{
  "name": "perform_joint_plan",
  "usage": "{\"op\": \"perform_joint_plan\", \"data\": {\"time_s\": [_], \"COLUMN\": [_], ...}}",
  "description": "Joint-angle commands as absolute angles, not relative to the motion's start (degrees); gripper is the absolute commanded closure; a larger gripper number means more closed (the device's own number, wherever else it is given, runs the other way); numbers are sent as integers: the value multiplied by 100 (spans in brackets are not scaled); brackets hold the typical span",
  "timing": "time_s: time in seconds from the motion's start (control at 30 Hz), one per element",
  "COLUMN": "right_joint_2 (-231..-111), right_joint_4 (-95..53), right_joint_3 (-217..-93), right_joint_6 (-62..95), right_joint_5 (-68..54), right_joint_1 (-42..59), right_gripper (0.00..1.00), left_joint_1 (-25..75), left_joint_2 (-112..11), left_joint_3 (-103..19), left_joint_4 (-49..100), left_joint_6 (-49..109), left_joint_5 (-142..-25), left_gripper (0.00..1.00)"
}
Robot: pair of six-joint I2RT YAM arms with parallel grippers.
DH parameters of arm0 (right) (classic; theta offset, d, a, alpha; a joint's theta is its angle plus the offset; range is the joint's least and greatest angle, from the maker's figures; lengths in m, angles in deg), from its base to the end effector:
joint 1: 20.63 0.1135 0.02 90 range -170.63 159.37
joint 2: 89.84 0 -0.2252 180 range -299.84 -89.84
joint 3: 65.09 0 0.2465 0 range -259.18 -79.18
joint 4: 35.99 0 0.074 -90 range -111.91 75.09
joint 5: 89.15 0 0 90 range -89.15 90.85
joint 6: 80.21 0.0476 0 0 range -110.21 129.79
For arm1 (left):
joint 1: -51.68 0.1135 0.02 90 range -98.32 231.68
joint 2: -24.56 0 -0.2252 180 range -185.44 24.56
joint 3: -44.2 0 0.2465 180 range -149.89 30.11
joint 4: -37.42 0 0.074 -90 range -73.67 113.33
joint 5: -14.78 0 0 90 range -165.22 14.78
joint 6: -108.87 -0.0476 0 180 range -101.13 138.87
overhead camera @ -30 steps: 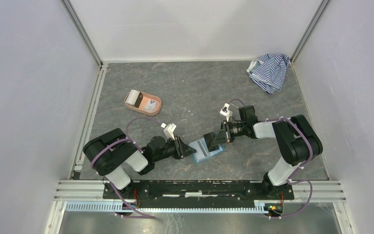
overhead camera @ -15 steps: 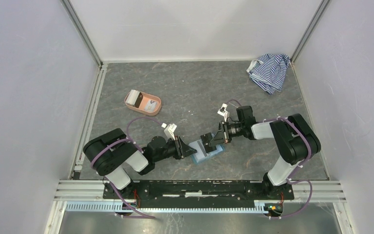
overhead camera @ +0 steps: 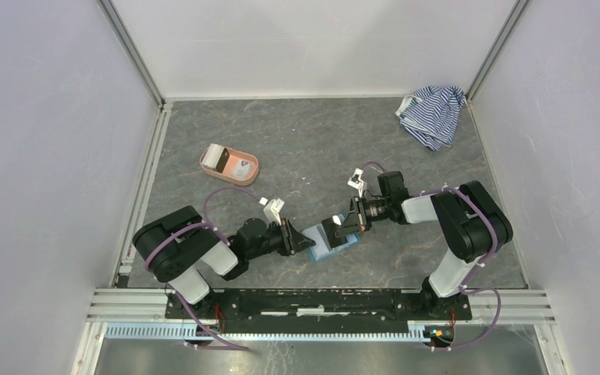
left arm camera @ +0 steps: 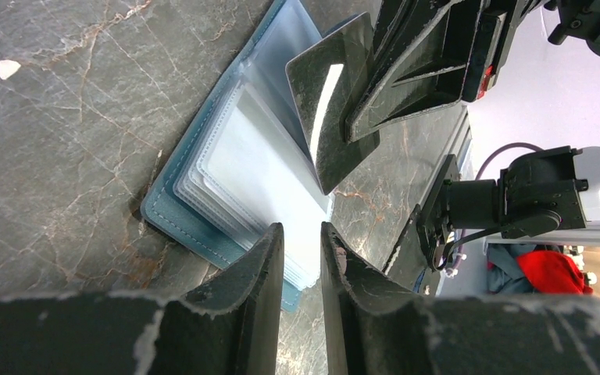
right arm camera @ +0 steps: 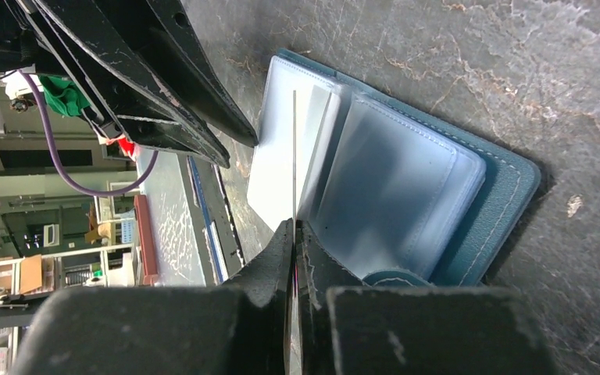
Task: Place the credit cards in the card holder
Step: Insert the credit card into the card holder.
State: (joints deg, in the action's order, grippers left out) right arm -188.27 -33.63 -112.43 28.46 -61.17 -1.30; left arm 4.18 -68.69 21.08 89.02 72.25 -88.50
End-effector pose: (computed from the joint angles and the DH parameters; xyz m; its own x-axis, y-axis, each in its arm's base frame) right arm 0.2363 0.1275 0.0671 -0.9267 -0.1659 -0.3371 -0.3746 0.3396 0.8627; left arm 0.1478 -0.1774 0.0683 -0.8221 -0.2591 -0.5070 0.3435 0.4845 -0.8045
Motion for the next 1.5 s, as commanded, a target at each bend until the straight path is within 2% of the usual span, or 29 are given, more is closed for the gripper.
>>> {"op": "perform_joint_plan", "data": {"time_s": [0.0,1.0,1.47], "right_joint_2": [-18903,-19151,-19191], "right_joint_4": [-3292,-3390,-4100], "right_joint_3": [-11397,-11386,-11132], "right_joint_6": [2651,2799,3628], "right_joint_5": [-6041,-6105,-6168], "right_joint_1": [-183,-64,-47], "right_gripper": [95,95,93], "left_joint_1": [374,361,334], "left_joint_2": [-6738,-6781,-6768], "left_joint_3": [2044,2009,1976], "left_joint_4": [8943,8916,8849], "left_joint_6": [6905,6879,6870], "left_joint_5": [-8698,-8718,-8694], "left_gripper": [69,69,69]}}
